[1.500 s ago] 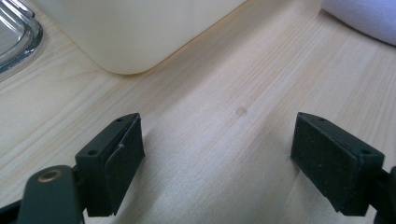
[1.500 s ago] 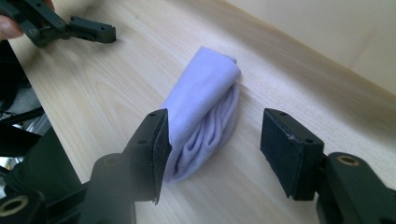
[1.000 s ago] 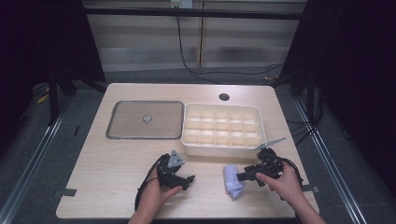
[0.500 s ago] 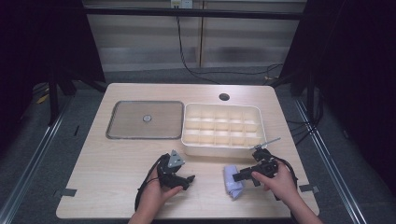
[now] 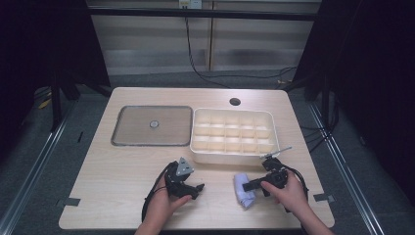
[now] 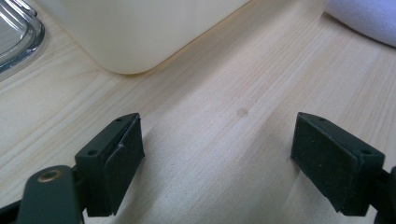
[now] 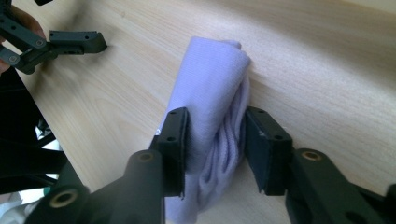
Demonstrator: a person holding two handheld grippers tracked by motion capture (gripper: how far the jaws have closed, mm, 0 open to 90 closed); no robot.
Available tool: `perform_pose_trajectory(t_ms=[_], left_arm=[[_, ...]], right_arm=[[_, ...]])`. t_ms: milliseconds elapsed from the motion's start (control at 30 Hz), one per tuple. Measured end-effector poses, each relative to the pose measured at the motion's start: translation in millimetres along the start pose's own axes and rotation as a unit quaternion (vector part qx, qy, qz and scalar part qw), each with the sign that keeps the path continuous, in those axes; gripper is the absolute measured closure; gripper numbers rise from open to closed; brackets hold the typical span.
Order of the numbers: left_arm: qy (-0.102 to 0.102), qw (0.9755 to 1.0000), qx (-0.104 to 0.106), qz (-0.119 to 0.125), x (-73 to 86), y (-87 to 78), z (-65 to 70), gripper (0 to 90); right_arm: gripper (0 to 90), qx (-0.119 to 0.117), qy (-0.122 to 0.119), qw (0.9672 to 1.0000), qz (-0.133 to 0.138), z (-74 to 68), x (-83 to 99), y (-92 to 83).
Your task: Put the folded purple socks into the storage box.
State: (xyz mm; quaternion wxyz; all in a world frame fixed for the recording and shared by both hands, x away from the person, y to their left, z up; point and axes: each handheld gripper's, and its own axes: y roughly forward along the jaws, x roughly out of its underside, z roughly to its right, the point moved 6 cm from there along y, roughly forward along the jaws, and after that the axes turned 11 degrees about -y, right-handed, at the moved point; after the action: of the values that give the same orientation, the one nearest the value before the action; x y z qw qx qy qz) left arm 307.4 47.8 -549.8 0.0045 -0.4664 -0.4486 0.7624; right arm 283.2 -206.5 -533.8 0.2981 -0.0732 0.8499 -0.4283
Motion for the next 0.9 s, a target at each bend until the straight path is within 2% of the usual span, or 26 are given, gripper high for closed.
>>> perform_pose_trajectory(t_ms=[267,633,900], left_arm=[[0.0,1.0,0.0,0.0,0.0,-0.1,-0.1,16.4],[0.001,1.0,0.0,-0.001,0.0,-0.2,-0.3,16.4],[0.0,1.0,0.0,0.0,-0.1,-0.1,-0.2,16.4]], right_arm=[[69.9,0.008,0.006,0.9999,-0.013,-1.4,-0.3,-0.4],[71.1,-0.008,0.015,0.9997,-0.019,1.0,-5.8,-8.2],[71.0,0.002,0.004,0.9995,-0.031,2.6,-10.9,-21.2]])
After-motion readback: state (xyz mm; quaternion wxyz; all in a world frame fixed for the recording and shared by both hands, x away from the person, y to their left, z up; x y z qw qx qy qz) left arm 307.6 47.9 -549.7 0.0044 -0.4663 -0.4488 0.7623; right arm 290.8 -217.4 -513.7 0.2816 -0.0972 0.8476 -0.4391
